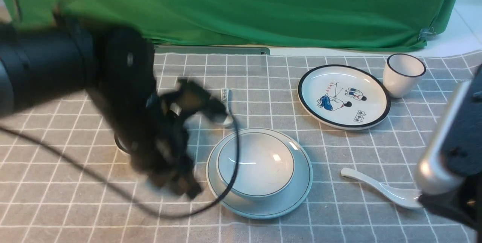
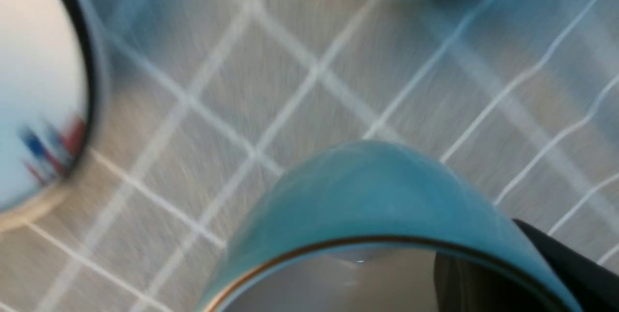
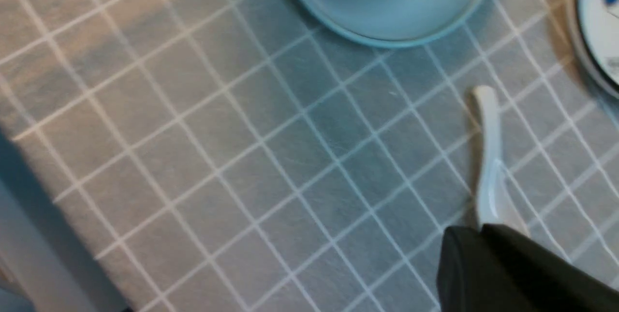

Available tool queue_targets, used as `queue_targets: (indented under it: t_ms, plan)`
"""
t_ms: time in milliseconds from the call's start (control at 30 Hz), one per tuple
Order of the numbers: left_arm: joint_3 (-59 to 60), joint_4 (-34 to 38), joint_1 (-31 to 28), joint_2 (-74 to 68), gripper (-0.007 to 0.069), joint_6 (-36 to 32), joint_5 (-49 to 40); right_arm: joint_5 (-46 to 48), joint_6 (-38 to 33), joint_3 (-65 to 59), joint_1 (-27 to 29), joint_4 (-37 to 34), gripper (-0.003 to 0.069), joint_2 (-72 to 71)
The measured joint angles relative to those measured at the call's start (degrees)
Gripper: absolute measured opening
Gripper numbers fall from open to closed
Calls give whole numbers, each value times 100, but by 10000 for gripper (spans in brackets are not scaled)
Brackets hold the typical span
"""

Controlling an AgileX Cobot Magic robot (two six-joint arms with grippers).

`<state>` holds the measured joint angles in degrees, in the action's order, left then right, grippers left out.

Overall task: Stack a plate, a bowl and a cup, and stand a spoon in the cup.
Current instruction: Use the left arm to put the blue teacup into the blue rice bowl in the middle

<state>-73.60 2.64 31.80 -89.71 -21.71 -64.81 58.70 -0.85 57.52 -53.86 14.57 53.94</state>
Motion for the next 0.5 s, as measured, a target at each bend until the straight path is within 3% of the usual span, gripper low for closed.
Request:
queue_targets:
  t_ms: [233, 500]
  plan:
    - [-2016, 11, 659, -1162, 33, -114, -288, 410, 578, 0, 0, 145, 69, -681]
    - [-2823, -193, 970, -2584, 33, -208, -432, 524, 785, -125, 0, 163, 69, -1246]
